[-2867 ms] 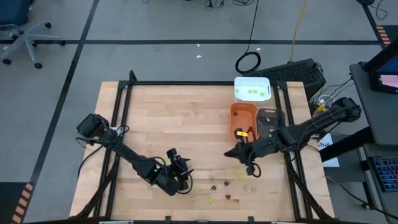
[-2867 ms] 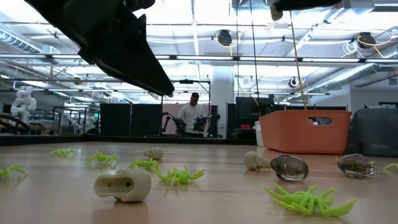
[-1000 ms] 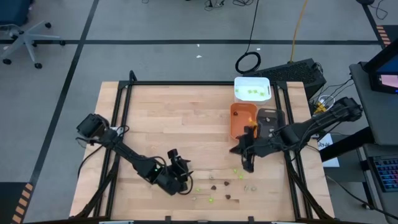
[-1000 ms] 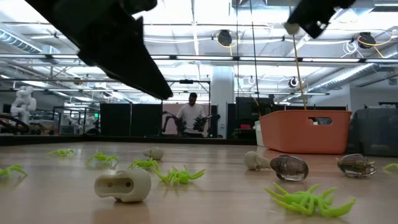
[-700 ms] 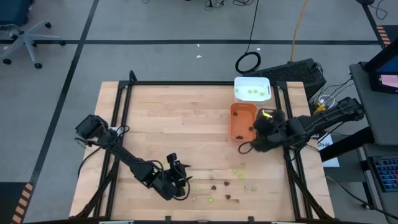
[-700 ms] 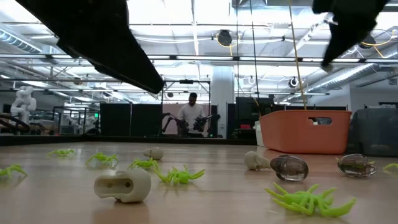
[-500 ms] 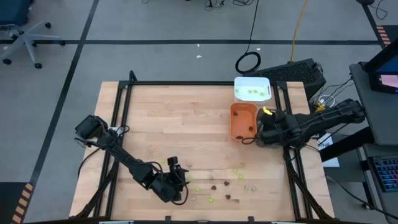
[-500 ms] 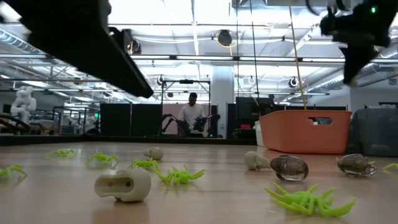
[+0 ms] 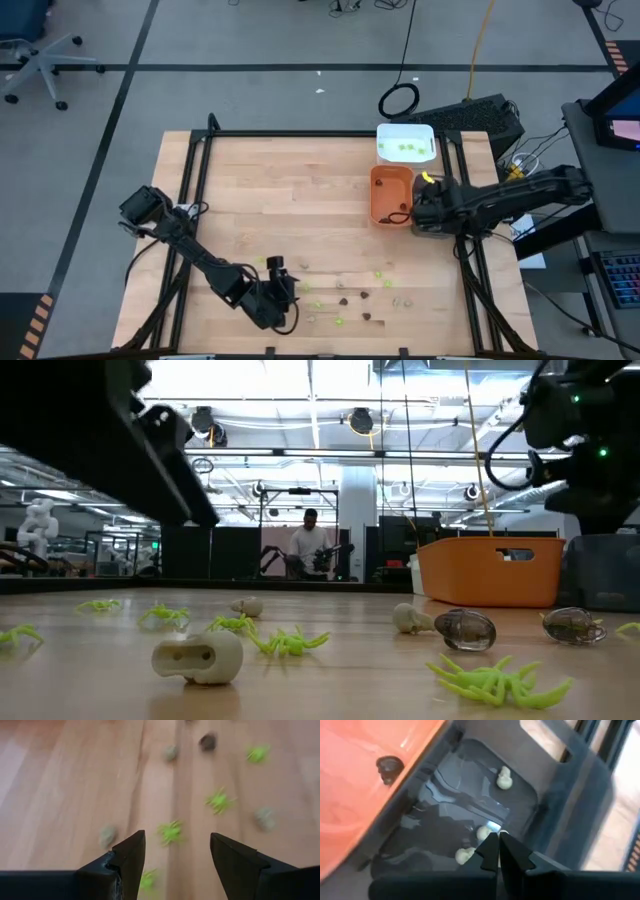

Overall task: Sort Halloween decoration
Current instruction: Put the white skull toy into the black bin, then put the green spider toy into the white bin

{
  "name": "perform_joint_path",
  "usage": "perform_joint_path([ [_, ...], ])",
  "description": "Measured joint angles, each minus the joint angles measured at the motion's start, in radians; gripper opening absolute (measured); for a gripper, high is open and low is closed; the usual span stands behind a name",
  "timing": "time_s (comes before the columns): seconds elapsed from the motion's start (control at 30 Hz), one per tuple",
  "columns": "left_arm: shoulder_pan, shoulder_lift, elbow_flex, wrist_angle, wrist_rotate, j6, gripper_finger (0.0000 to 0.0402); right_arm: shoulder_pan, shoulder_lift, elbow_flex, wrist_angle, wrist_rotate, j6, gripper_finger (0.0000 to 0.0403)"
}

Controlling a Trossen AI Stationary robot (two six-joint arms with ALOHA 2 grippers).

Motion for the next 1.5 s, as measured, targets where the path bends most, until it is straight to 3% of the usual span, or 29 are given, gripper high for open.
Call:
perform_joint_path([
  [0.13, 0.001, 0.000, 0.000, -0.103, 0.017, -0.068, 0.0223, 0.002, 0.000, -0.024, 0.017, 0.002, 0.024, 0.0025],
  [0.3, -0.015, 0.000, 0.000, -0.170, 0.122, -0.078, 0.0223, 0.040, -0.006, -0.011, 0.032, 0.004, 0.018, 0.0067],
  [0.57, 0.010, 0.000, 0.000, -0.204, 0.126, -0.072, 0.0213, 0.174, -0.031, 0.033, 0.092, 0.077, 0.080, 0.0106],
  [0.87, 0.050, 0.015, -0.022, -0.194, 0.085, -0.106, 0.0141, 0.415, -0.027, 0.034, 0.425, 0.167, 0.061, 0.0106],
  [1.07, 0.064, 0.027, -0.049, -0.142, 0.087, -0.131, 0.0117, 0.574, -0.027, 0.034, 0.619, 0.300, 0.017, 0.0105],
  [1.27, 0.066, 0.028, -0.096, -0.041, 0.111, -0.131, 0.0098, 0.679, 0.003, 0.034, 0.882, 0.444, -0.153, 0.0105],
  [1.5, 0.066, 0.028, -0.109, -0.025, 0.113, -0.120, 0.0037, 0.717, 0.100, 0.034, 1.147, 0.475, -0.376, 0.0105],
])
